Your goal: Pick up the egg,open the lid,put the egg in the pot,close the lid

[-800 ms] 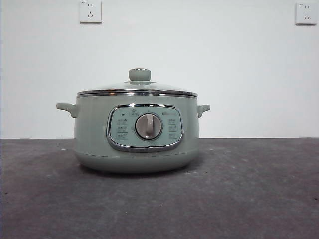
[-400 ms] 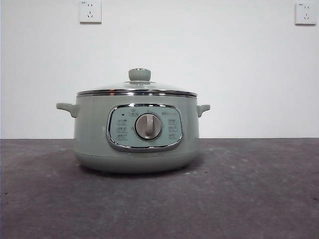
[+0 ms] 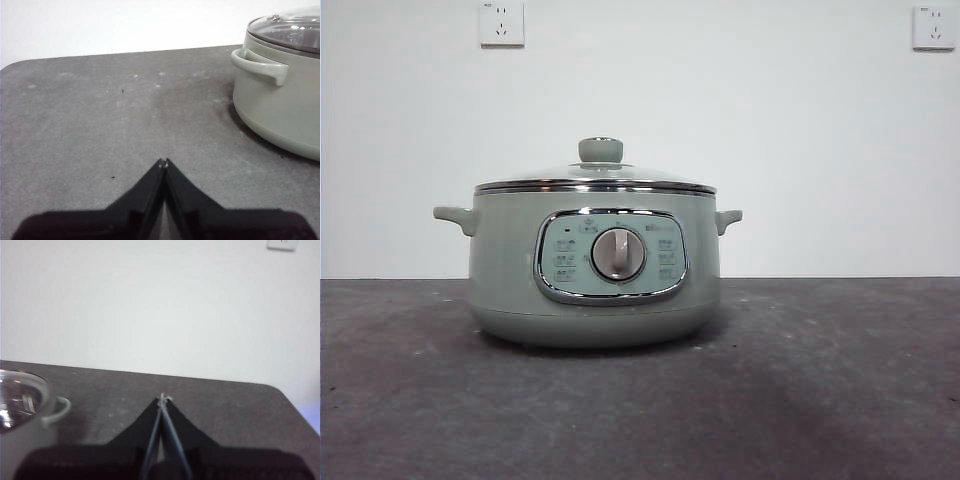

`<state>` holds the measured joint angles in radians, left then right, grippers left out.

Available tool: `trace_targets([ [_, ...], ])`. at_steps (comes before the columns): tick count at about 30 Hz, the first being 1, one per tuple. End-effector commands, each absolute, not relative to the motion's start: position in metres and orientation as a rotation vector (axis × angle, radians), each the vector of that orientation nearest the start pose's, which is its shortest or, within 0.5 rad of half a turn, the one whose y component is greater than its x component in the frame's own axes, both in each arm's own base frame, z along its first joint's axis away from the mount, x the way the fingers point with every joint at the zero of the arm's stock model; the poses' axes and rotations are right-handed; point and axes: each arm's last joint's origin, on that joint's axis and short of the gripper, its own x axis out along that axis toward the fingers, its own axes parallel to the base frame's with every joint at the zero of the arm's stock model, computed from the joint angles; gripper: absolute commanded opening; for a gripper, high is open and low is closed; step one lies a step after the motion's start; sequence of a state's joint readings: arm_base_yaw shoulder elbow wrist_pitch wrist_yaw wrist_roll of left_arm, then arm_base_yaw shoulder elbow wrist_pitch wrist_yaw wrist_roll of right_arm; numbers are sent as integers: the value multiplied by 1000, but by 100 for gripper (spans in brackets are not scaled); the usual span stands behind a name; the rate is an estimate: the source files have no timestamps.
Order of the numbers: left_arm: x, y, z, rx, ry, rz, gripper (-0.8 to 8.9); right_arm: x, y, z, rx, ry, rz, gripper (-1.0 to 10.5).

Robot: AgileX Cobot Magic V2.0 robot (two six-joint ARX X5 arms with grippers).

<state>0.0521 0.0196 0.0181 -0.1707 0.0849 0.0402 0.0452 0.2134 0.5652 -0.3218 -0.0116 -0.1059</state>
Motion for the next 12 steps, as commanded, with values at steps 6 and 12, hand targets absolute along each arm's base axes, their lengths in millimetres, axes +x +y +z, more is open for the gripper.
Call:
trace_targets([
  [6, 97, 3, 149, 21, 174, -33, -3, 88, 4, 208, -71, 15, 46, 0],
  [12, 97, 3, 149, 21, 175, -33, -3, 94, 4, 167, -45, 95, 47, 0],
])
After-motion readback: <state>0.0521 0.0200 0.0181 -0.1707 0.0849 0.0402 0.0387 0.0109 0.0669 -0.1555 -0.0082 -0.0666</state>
